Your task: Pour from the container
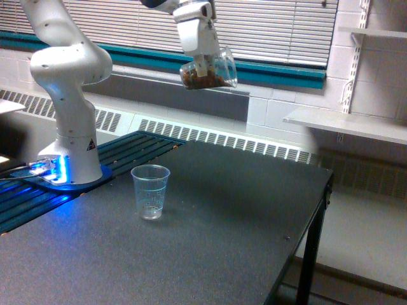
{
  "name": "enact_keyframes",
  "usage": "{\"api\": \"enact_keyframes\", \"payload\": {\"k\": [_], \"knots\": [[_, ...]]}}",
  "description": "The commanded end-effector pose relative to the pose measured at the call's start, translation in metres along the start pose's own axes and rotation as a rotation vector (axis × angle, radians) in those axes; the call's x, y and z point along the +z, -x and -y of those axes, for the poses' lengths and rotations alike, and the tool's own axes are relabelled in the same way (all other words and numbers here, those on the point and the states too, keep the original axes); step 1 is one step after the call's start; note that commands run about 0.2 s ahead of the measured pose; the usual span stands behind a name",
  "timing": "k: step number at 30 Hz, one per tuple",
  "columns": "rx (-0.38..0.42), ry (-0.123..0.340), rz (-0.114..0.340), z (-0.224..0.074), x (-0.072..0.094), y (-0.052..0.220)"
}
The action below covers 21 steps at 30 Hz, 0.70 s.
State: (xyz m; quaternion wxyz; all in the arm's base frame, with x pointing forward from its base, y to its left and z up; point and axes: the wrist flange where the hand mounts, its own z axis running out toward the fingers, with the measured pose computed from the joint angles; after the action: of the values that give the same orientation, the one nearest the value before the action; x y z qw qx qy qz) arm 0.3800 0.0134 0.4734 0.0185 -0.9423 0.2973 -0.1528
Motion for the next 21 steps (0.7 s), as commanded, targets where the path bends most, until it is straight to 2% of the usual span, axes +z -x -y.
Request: {"api": "enact_keyframes", "payload": {"k": [1, 21], "knots": [[0.006, 0.022, 0.016, -0.010, -0.003, 0.008], [0.060, 0.102, 0.084, -0.045, -0.005, 0.032]]}}
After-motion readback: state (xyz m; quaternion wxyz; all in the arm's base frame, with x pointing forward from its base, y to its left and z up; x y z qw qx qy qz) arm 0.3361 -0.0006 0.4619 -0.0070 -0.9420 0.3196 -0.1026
